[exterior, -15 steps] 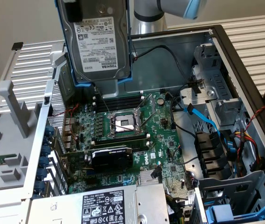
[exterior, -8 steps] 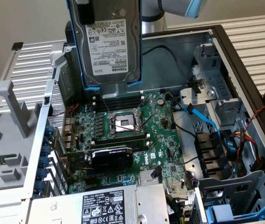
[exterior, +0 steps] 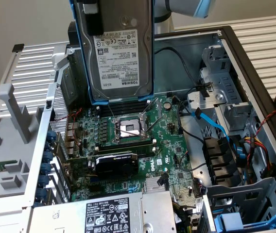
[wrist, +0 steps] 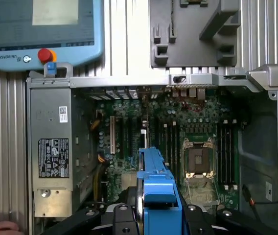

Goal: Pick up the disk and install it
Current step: 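Pick up the disk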

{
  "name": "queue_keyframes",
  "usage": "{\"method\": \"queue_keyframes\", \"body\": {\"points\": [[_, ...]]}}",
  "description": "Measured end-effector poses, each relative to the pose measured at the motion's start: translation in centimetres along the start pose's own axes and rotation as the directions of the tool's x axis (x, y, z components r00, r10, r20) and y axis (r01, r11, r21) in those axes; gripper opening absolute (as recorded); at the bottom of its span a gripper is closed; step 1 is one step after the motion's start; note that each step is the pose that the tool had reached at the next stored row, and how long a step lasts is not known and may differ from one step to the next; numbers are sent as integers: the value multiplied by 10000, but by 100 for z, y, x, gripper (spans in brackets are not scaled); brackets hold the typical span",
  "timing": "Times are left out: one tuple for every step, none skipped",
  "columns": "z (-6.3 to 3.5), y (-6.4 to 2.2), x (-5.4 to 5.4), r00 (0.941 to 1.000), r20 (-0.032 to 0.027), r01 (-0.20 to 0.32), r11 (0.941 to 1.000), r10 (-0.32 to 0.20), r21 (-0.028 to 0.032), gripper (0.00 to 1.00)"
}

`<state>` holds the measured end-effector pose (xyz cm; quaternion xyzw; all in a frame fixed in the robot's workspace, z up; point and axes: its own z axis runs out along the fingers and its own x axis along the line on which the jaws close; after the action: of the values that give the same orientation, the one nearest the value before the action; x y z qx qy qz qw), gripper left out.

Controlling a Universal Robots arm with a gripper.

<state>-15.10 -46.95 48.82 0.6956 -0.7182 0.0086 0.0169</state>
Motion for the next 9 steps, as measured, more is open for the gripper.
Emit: {"method": "queue_keyframes", "body": {"points": [[0,-26,10,10000,-31,0,10000,0,1,37],[1,-52,17,10000,-62,-1,10000,1,3,37],[1,-80,24,10000,-91,-2,10000,2,2,37],[2,-111,31,9999,-115,-2,10000,2,4,37],[2,-142,38,9999,-136,-2,10000,2,5,37],[2,-174,46,9999,-149,-2,10000,2,5,37],[2,-203,54,9999,-157,-2,10000,2,5,37],[1,-234,62,9999,-163,-2,10000,2,6,37],[1,-266,70,9999,-167,-2,10000,2,6,37]]}}
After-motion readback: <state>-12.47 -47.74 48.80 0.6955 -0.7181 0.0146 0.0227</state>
